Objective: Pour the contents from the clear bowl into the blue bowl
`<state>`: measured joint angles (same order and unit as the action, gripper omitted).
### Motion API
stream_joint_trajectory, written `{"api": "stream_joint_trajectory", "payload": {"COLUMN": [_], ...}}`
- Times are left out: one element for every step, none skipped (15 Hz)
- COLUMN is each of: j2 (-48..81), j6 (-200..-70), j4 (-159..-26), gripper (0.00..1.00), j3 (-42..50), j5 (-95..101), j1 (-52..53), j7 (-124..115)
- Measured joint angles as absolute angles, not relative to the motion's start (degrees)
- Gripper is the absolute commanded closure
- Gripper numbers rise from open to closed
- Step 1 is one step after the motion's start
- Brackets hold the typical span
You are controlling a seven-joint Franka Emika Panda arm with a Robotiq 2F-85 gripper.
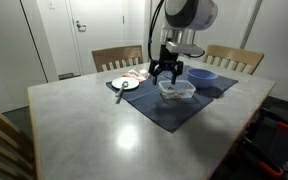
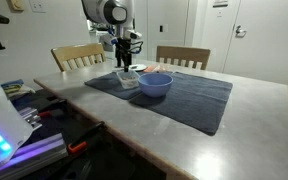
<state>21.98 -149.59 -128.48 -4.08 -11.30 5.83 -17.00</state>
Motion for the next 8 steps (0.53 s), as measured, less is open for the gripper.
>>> {"api": "stream_joint_trajectory", "payload": {"j2": [22.3, 22.7, 23.2, 23.6, 23.9, 24.2, 24.6, 25.1], "j6": [-150.0, -150.4, -150.7, -150.9, -150.9, -151.2, -151.6, -151.8], "j4": [-128.4, -128.3, -128.2, -128.0, -127.8, -127.4, -127.0, -126.4], "gripper": [0.00, 0.00, 0.00, 0.00, 0.00, 0.00, 0.00, 0.00], "j3": [-4.1, -4.1, -4.1, -4.1, -4.1, -4.2, -4.4, -4.6], "j5": [-11.4, -11.4, -11.4, -11.4, -11.4, -11.8, -12.2, -12.8], "j1": [5.8, 5.8, 5.8, 5.8, 5.8, 5.8, 5.8, 5.7], "j7": [-17.0, -17.0, -17.0, -17.0, -17.0, -16.7, -16.4, -15.9]}}
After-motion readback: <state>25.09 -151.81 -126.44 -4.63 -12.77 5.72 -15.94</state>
